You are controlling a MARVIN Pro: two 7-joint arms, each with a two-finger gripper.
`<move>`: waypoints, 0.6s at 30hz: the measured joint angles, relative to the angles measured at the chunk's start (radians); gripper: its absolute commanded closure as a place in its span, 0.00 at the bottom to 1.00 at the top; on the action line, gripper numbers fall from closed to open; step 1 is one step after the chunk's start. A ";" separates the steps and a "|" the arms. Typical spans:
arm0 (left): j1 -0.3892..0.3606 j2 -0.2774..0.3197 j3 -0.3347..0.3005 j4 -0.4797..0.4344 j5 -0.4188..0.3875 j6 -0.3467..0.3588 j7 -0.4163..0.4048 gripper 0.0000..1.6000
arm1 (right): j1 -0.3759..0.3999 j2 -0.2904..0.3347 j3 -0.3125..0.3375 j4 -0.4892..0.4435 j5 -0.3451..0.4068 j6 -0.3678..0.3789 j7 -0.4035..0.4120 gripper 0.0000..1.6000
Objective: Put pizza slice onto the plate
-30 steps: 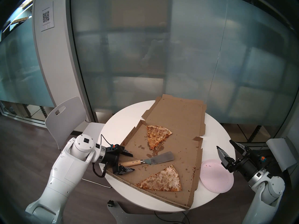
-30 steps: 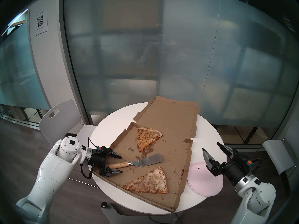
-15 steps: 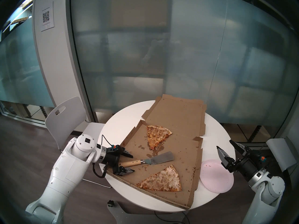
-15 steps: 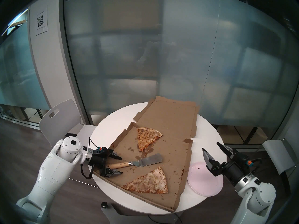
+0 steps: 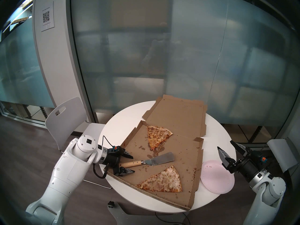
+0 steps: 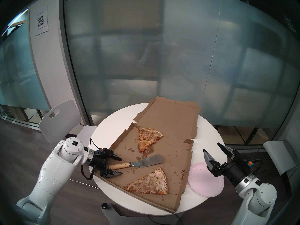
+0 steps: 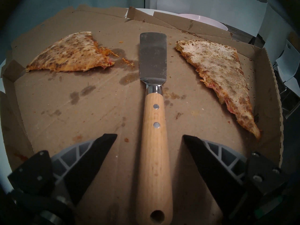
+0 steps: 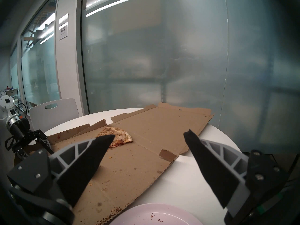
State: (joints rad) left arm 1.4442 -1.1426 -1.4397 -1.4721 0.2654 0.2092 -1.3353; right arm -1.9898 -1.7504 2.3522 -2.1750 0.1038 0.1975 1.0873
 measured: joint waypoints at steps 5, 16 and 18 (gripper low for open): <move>-0.009 0.000 0.006 0.009 0.001 0.001 -0.008 0.40 | 0.000 0.000 0.000 0.000 0.000 0.000 0.000 0.00; -0.023 0.003 0.020 0.014 0.012 0.012 -0.028 0.77 | 0.000 0.000 0.000 0.000 0.000 0.000 0.000 0.00; -0.023 0.004 0.022 0.013 0.012 0.013 -0.031 0.81 | 0.000 0.000 0.000 0.000 0.000 0.000 0.000 0.00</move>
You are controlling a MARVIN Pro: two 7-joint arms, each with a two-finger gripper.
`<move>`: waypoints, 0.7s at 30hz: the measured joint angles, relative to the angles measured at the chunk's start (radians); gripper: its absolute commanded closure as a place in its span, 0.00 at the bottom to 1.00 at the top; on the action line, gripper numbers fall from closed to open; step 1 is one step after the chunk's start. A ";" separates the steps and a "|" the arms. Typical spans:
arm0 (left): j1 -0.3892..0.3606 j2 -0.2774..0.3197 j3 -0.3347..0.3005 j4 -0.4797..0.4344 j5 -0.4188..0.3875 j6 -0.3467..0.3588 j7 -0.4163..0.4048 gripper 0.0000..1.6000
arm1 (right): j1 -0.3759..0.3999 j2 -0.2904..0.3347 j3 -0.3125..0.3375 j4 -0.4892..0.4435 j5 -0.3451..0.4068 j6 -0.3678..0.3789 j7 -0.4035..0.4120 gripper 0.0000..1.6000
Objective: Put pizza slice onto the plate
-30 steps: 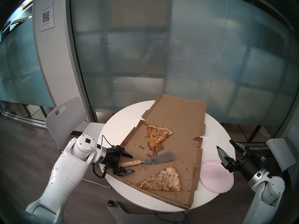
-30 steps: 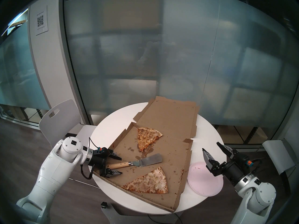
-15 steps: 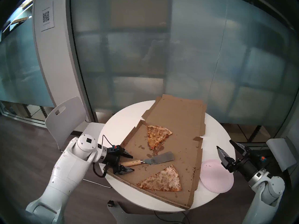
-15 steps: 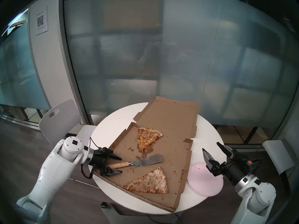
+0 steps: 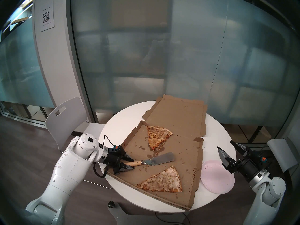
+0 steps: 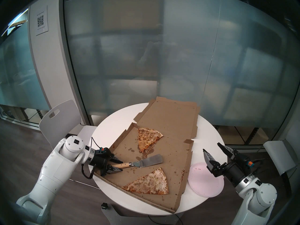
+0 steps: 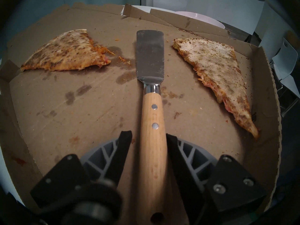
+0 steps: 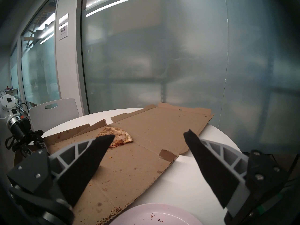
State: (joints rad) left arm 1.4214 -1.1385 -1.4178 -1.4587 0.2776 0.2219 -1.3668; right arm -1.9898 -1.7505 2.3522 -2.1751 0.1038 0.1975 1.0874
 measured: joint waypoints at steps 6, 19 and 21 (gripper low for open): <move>0.001 0.004 0.004 -0.010 0.003 0.006 -0.007 1.00 | 0.000 0.000 0.000 0.000 0.000 0.000 0.000 0.00; 0.000 0.023 0.013 -0.026 0.011 0.002 -0.033 1.00 | 0.000 0.000 0.000 0.000 0.000 0.000 0.000 0.00; 0.000 0.028 0.012 -0.028 0.011 0.002 -0.040 1.00 | 0.000 0.000 0.000 0.000 0.000 0.000 0.000 0.00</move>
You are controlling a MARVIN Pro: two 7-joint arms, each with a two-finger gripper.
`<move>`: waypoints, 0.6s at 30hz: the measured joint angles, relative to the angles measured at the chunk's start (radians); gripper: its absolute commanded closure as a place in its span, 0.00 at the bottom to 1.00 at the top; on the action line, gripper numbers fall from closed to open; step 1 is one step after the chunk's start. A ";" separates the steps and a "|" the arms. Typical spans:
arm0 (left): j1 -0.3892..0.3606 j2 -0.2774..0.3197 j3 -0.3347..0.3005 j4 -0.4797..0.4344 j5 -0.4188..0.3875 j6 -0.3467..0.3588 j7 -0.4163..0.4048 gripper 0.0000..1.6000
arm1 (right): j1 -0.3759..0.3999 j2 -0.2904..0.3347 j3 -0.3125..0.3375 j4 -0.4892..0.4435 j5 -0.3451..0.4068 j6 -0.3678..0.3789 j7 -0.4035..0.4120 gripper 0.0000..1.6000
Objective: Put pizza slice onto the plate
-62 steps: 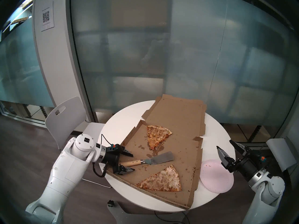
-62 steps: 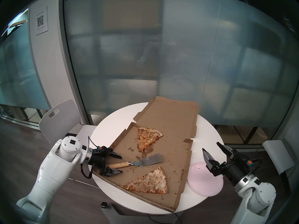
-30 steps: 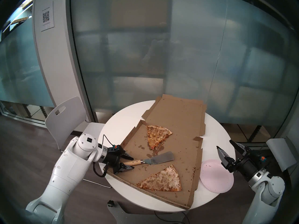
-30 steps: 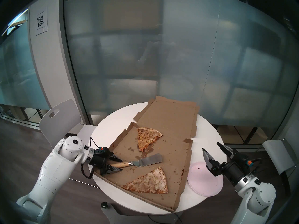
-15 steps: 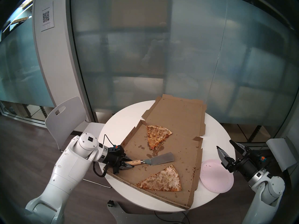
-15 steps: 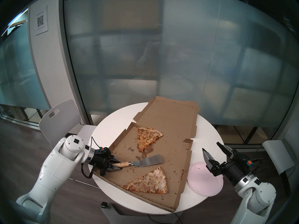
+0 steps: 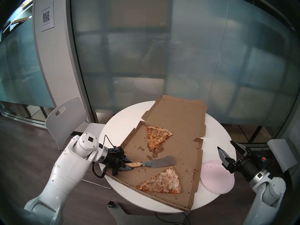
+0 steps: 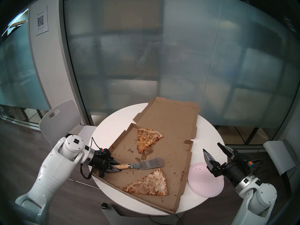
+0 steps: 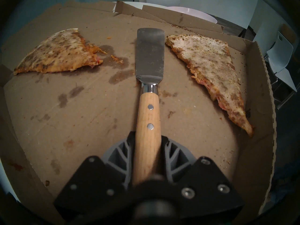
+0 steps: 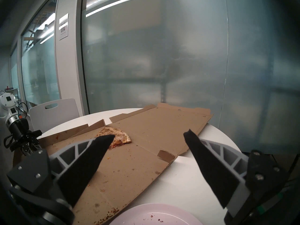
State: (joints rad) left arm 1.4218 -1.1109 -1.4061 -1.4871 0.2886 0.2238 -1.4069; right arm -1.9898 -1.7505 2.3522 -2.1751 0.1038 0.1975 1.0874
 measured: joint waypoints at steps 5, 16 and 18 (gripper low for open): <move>0.001 0.008 -0.018 -0.005 -0.009 0.000 -0.011 1.00 | 0.000 0.000 0.000 0.000 0.000 0.000 0.000 0.00; 0.006 0.010 -0.047 -0.033 -0.031 -0.004 -0.031 1.00 | 0.000 0.000 0.000 0.000 0.000 0.000 0.000 0.00; 0.005 0.017 -0.044 -0.043 -0.029 -0.008 -0.042 1.00 | 0.000 0.000 0.000 0.000 0.000 0.000 0.000 0.00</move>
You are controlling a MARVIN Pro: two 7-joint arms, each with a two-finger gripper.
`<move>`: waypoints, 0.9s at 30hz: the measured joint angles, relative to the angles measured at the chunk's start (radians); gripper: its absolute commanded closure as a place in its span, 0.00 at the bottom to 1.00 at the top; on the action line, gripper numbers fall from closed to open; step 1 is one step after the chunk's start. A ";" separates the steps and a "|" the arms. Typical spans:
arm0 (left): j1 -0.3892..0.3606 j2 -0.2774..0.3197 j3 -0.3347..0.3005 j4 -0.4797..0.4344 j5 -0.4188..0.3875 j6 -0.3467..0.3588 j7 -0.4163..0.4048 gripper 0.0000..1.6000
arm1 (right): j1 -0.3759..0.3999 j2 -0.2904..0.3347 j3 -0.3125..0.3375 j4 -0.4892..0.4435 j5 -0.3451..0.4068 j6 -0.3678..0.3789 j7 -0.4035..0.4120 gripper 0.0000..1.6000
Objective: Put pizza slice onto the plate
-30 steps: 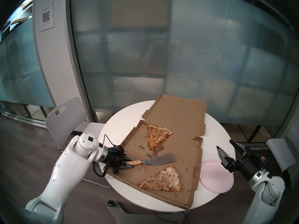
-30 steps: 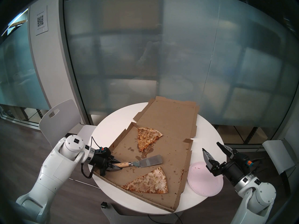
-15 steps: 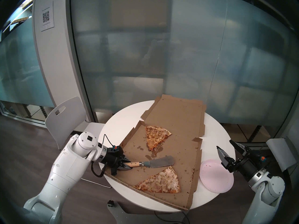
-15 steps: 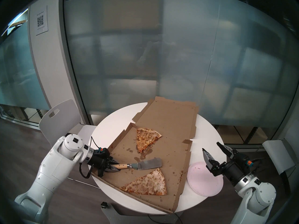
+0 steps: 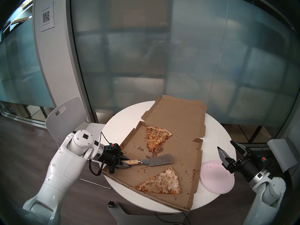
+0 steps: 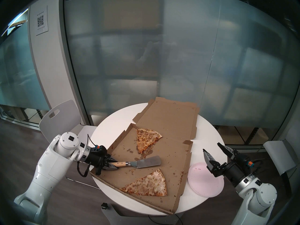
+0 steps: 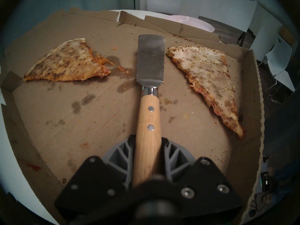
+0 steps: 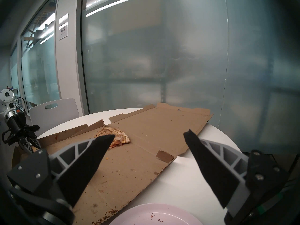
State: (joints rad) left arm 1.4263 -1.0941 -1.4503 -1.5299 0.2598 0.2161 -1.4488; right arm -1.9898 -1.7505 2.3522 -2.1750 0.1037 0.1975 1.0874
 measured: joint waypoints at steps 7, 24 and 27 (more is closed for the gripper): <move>-0.015 0.027 0.009 -0.007 0.020 -0.009 -0.028 1.00 | 0.000 0.000 0.000 0.000 0.000 0.000 0.000 0.00; -0.074 0.075 0.071 0.006 0.093 -0.021 -0.036 1.00 | 0.000 0.000 0.000 0.000 0.000 0.000 0.000 0.00; -0.083 0.085 0.091 0.000 0.093 -0.019 -0.036 1.00 | 0.000 0.000 0.000 0.000 0.000 0.000 0.000 0.00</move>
State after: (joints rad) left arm 1.3435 -1.0087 -1.3594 -1.5303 0.3529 0.1968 -1.4844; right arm -1.9898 -1.7505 2.3522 -2.1750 0.1036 0.1975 1.0875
